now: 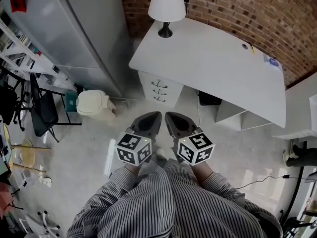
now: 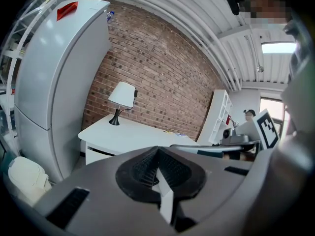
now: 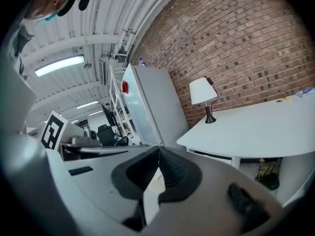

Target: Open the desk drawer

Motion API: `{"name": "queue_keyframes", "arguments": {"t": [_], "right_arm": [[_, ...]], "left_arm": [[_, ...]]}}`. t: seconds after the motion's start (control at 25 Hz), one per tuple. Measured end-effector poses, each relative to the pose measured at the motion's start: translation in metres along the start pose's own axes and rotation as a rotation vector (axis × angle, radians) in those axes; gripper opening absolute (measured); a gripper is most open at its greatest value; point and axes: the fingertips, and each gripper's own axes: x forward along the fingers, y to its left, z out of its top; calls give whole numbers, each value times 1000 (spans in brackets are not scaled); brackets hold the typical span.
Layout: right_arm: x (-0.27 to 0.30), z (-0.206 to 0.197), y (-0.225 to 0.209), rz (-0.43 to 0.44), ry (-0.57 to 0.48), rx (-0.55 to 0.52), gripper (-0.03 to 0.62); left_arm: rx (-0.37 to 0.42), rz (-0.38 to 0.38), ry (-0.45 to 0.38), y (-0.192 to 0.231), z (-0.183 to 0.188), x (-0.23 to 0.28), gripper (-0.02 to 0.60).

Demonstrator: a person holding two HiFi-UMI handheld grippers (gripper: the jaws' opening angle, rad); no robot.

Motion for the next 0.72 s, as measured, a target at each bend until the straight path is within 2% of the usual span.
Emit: {"name": "queue_keyframes", "arguments": {"t": [0.2, 0.56, 0.72], "right_arm": [[14, -9, -11, -4, 16, 81, 15], [51, -9, -35, -88, -2, 154, 15], [66, -20, -50, -131, 23, 200, 15]], "left_arm": [[-29, -24, 36, 13, -8, 9, 11], [-82, -55, 83, 56, -10, 25, 11], [-115, -69, 112, 76, -15, 35, 11]]}}
